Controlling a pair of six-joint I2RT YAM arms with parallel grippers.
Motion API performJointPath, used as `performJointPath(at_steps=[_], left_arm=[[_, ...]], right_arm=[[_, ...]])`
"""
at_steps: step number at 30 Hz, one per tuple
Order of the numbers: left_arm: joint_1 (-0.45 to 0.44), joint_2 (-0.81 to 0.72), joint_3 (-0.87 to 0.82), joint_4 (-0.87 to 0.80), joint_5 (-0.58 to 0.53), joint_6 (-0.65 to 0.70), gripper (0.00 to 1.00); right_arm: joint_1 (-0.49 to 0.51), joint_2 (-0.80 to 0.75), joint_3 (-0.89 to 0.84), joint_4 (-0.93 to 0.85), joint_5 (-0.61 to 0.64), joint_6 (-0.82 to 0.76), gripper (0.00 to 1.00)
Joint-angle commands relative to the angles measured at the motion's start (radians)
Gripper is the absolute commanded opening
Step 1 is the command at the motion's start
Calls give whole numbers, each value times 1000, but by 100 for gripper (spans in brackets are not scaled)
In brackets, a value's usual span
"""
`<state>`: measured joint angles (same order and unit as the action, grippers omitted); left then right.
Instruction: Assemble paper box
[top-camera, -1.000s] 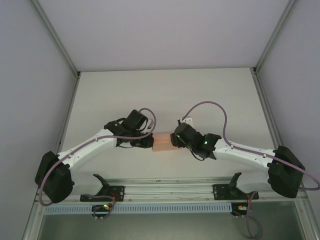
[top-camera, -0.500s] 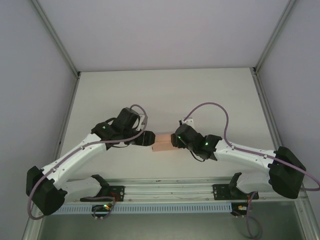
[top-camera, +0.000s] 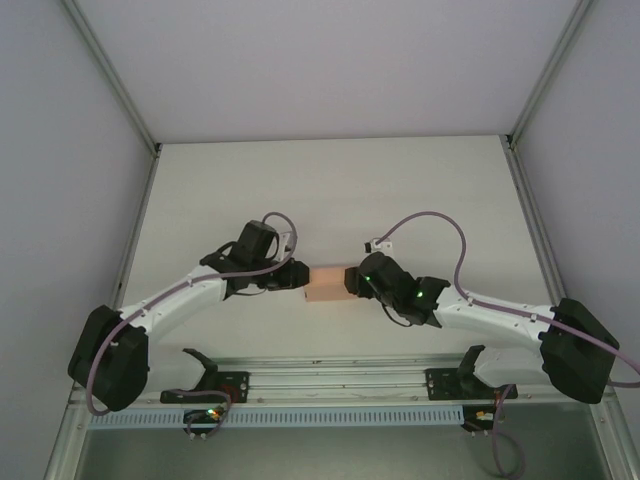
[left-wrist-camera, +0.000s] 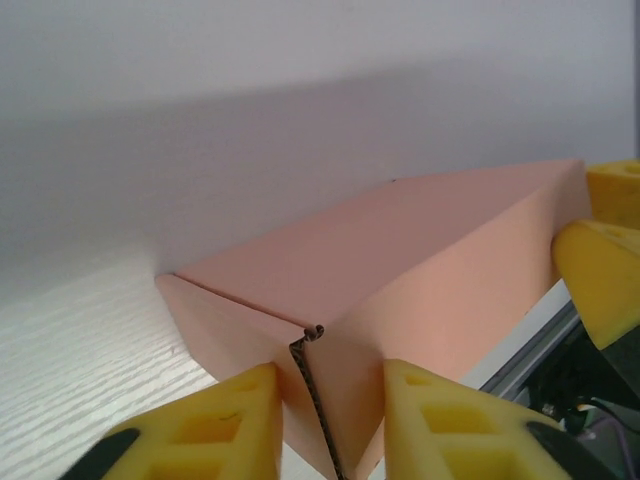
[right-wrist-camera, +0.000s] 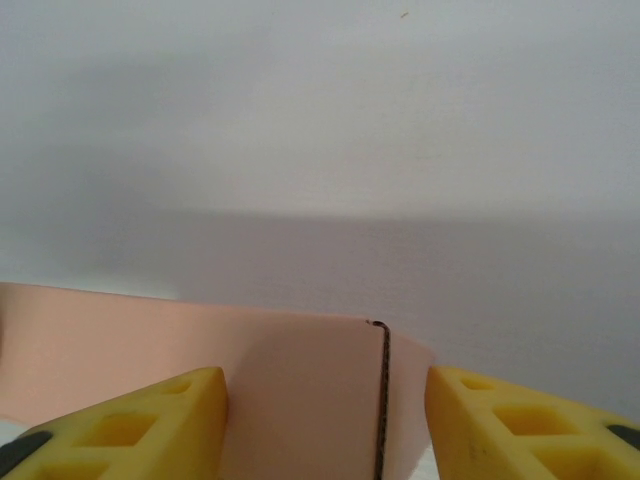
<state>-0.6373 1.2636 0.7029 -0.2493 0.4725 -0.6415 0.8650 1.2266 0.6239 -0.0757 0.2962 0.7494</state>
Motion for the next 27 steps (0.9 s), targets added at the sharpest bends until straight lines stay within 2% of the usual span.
performJointPath(at_steps=[1,7,14,19,25,27], left_arm=[[7,19,-105,-9,-20,-15,20],[22,8,-173,22,-44,-7,16],[33,15,-201,46,-54,-4,0],[35,16,-201,33,-64,9,0],[35,19,-196,28,-77,32,0],[34,10,-185,23,-81,43,17]], right_arm=[[-55,18,-98,-53,-77,5,51],[-151,-45,-188,57,-177,-4,41],[-226,-105,-276,125,-271,26,11],[-239,-91,-282,149,-306,26,0],[-241,-49,-258,143,-321,39,0],[-241,-39,-236,116,-322,38,0]])
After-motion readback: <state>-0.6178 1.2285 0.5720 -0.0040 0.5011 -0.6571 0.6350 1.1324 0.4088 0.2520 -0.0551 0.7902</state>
